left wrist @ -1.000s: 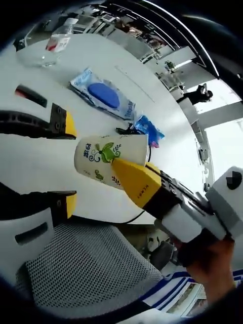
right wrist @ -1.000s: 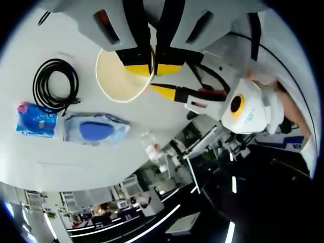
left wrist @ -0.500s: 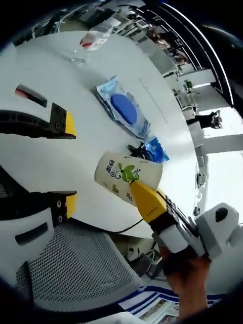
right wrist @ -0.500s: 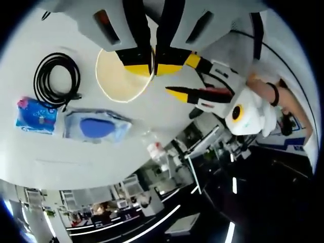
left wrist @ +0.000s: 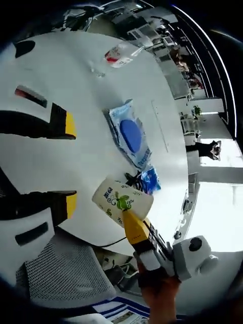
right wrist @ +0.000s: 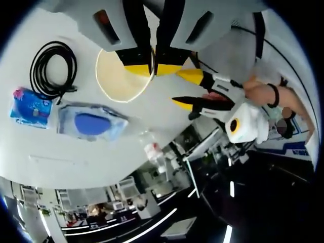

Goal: Arrange the tabletop items into an orderly group along one side of the table until the central work area is clear of visible clutter.

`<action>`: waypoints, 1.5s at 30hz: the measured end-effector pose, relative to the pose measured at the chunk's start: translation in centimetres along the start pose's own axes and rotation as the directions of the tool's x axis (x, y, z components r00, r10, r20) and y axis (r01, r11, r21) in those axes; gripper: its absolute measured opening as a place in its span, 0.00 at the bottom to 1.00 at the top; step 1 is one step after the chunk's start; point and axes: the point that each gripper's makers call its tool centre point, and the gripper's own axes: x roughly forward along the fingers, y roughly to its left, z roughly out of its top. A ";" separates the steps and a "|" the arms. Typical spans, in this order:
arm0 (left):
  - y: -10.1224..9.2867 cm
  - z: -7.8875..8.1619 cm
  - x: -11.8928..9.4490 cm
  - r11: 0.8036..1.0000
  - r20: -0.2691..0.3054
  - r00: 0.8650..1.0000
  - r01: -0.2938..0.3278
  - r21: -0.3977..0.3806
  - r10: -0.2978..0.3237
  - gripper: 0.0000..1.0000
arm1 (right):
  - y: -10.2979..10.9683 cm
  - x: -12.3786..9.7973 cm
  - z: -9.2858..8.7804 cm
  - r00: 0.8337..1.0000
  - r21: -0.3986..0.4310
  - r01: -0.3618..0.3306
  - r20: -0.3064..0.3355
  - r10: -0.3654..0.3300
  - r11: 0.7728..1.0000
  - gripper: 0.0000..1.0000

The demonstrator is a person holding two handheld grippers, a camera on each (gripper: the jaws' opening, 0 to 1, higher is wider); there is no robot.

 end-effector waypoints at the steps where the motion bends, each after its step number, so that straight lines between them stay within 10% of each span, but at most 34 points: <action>1: 0.4 0.0 -0.1 1.000 0.002 1.000 -0.005 -0.013 0.005 0.40 | 0.0 0.2 0.3 1.000 -0.004 -0.001 -0.002 0.001 1.000 0.00; 45: 5.0 -1.9 -2.7 0.961 0.040 0.993 -0.098 -0.259 0.112 0.38 | -2.0 13.3 7.7 0.988 -0.196 -0.062 -0.153 0.032 0.979 0.00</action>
